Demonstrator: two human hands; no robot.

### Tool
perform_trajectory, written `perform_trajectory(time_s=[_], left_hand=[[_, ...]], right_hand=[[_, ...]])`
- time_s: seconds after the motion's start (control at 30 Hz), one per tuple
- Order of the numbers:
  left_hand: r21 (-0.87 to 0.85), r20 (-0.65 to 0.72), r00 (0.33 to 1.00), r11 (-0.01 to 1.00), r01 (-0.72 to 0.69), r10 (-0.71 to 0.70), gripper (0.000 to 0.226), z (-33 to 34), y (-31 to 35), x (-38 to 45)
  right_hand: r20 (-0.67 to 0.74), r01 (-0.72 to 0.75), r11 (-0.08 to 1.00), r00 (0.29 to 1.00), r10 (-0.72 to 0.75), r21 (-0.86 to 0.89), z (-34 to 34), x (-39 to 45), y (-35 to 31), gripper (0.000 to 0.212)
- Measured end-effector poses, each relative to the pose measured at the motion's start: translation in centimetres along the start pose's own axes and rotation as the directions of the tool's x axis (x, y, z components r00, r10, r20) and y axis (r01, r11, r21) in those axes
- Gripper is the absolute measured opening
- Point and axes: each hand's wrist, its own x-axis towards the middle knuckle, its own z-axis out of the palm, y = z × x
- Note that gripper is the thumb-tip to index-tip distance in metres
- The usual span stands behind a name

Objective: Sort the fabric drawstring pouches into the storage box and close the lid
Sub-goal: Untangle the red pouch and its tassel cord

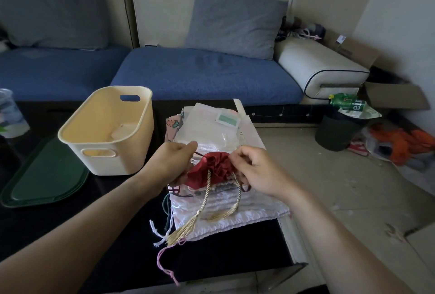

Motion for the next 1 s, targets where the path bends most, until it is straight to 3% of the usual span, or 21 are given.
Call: perform_trajectory(time_s=[0.1,0.23,0.3,0.4,0.53,0.77,0.9,1.0], left_hand=[[-0.209,-0.034,0.996,0.975,0.073,-0.082,0.041,0.1,0.3,0.0],[-0.405,0.020,0.989,0.903,0.142,-0.146,0.037,0.6,0.7,-0.1],[-0.435,0.023,0.986,0.886,0.160,-0.167,0.038,0.9,0.4,-0.1],[-0.401,0.002,0.987,0.904,0.148,-0.161,0.038,1.3,0.2,-0.3],[-0.446,0.097,0.984,0.877,0.178,-0.150,0.036,1.6,0.4,-0.7],[-0.167,0.232,0.973,0.985,0.037,0.002,0.032,1.7,-0.5,-0.6],[-0.108,0.237,0.970,0.994,-0.030,0.055,0.019,1.8,-1.1,-0.4],[-0.037,0.254,0.964,0.996,-0.077,0.084,0.025,1.9,-1.1,-0.5]], right_hand=[[-0.044,-0.035,0.997,0.998,0.038,0.076,1.2,0.1,-0.8,0.042],[-0.045,-0.080,0.997,0.996,0.081,0.008,2.7,0.6,-0.7,0.028],[-0.006,-0.085,0.995,0.996,0.085,-0.054,3.0,0.7,-0.4,0.017],[0.026,-0.050,0.984,0.998,0.055,-0.174,3.2,0.6,-0.3,0.016],[0.049,0.002,0.961,0.999,0.012,-0.275,3.6,0.5,-0.3,0.019],[0.172,0.030,0.960,0.985,0.020,-0.279,2.4,0.4,-0.1,0.003],[0.083,-0.050,0.924,0.993,0.088,-0.380,0.9,0.2,-0.1,0.031],[0.113,-0.100,0.944,0.984,0.141,-0.314,-0.3,0.1,0.0,0.034]])
